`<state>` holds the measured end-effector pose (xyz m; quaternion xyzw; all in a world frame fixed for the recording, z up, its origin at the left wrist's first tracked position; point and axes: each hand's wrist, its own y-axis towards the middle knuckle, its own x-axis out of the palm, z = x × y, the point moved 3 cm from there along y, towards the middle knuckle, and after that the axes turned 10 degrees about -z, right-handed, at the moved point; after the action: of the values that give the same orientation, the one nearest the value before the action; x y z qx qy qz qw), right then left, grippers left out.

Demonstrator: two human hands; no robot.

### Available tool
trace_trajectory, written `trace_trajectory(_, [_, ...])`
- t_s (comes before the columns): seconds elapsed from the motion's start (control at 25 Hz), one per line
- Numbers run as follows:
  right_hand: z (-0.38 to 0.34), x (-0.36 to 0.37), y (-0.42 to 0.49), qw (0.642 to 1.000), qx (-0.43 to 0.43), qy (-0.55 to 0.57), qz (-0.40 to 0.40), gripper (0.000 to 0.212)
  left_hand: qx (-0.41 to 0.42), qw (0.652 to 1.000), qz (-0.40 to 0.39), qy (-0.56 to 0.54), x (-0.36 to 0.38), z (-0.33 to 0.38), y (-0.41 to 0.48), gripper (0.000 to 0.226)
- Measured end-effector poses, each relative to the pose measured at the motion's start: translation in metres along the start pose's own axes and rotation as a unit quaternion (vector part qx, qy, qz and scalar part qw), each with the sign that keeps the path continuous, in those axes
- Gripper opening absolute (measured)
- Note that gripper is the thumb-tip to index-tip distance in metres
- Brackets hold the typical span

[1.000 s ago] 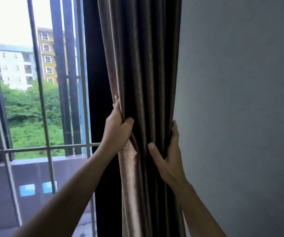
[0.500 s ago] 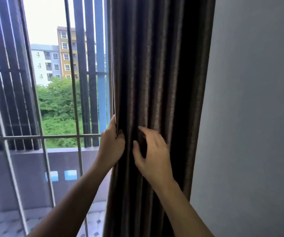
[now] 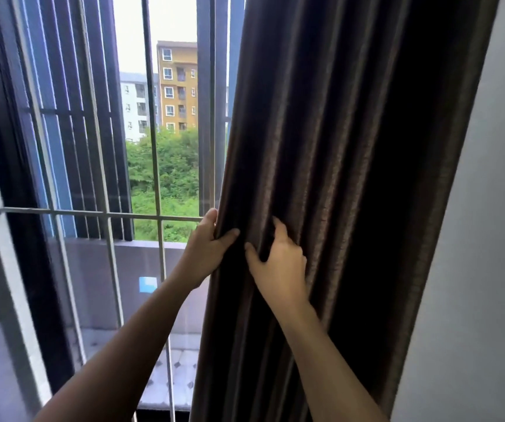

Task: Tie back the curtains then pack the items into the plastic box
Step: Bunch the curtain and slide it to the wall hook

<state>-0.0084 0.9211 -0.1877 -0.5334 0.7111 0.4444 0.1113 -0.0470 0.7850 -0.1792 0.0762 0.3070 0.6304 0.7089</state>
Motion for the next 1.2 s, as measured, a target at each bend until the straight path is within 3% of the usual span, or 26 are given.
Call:
trace_trajectory(0.08, [0.005,0.012,-0.001,1.000,0.004,-0.005,-0.011,0.063,-0.019,0.999,0.002,0.028,0.000,-0.015,-0.005,0.029])
trace_trajectory(0.24, [0.025,0.036,-0.008,1.000,-0.020,0.006,0.001,0.041,-0.050,0.997,0.050,0.044,-0.004,-0.026,-0.009,0.023])
trace_trajectory(0.32, [0.036,0.046,-0.013,1.000,-0.023,0.010,0.006,0.035,-0.054,0.997,0.045,0.037,-0.004,-0.026,-0.008,0.031])
trace_trajectory(0.52, [0.057,0.082,-0.045,0.999,-0.008,0.001,-0.053,0.060,-0.049,0.996,-0.049,-0.054,0.021,-0.024,-0.005,0.033])
trace_trajectory(0.8, [0.080,0.111,-0.064,0.991,-0.003,-0.096,-0.088,0.053,-0.093,0.959,-0.156,-0.219,0.061,-0.021,-0.005,0.028])
trace_trajectory(0.88, [0.085,0.115,-0.065,0.989,0.010,-0.106,-0.098,0.050,-0.092,0.949,-0.213,-0.215,0.071,-0.023,-0.007,0.044])
trace_trajectory(0.96, [0.084,0.111,-0.067,0.990,0.017,-0.089,-0.104,0.047,-0.059,0.956,-0.248,-0.143,0.079,-0.019,-0.009,0.061])
trace_trajectory(1.08, [0.086,0.107,-0.072,0.988,0.025,-0.072,-0.137,0.040,-0.026,0.982,-0.189,0.006,0.085,-0.008,-0.005,0.051])
trace_trajectory(1.2, [0.090,0.107,-0.074,0.991,0.011,-0.064,-0.117,0.049,-0.054,0.995,-0.077,0.019,0.084,-0.007,0.001,0.031])
